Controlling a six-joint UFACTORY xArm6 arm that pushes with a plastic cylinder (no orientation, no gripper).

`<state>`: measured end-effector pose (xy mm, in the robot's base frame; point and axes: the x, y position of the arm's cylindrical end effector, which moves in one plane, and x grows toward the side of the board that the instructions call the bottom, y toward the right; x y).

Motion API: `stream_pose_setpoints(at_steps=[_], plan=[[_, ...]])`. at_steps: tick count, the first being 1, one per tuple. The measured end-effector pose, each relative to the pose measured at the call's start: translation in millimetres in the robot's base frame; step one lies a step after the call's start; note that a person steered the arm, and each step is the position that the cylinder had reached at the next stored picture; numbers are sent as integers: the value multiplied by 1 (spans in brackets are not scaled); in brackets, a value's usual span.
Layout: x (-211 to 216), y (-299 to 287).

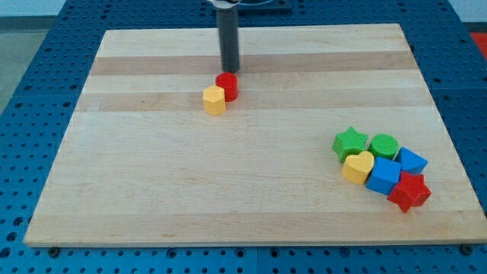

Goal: Push the red circle into the group of blocks

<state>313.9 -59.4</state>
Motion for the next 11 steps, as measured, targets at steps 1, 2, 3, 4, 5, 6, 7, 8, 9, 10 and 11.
stream_pose_setpoints(at_steps=[1, 2, 3, 4, 5, 6, 7, 8, 9, 10, 11], plan=[[23, -18], [31, -19], [31, -1], [31, 28], [34, 61], [38, 63], [45, 39], [65, 29], [66, 37], [66, 61], [68, 91]])
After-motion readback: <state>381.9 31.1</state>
